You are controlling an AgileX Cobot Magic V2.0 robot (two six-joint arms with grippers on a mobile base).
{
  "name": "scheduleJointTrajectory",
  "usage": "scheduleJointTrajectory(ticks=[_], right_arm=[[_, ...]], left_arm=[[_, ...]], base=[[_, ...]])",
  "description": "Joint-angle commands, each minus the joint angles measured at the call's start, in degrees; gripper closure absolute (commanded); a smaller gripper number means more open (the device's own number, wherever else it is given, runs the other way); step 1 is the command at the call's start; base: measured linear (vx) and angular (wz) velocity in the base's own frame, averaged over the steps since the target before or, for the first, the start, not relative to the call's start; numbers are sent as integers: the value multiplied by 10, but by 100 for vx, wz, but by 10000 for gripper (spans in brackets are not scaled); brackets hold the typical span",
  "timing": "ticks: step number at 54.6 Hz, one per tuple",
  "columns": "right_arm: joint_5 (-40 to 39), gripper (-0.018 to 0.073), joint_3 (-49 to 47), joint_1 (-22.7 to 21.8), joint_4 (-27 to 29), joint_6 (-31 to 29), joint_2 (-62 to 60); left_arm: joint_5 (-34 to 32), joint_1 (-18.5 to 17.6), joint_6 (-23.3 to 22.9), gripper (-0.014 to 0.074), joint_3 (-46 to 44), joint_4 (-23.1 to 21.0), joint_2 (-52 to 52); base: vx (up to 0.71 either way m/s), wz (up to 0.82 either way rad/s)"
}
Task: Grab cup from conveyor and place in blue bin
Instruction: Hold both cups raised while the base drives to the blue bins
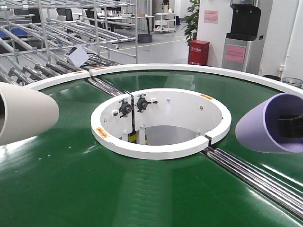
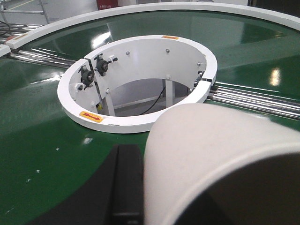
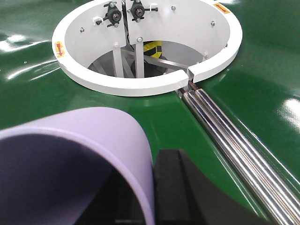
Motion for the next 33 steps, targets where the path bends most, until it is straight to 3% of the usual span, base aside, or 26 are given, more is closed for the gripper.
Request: scheduleJointTrajectory(ticks=[1, 33], right_arm=[[-46, 568, -17, -2, -3, -3, -10], [-46, 568, -17, -2, -3, -3, -10]], left_arm=[[-45, -4, -1, 604, -19, -17, -6], [-45, -4, -1, 604, -19, -17, -6]], base=[[0, 0], [-2, -2]])
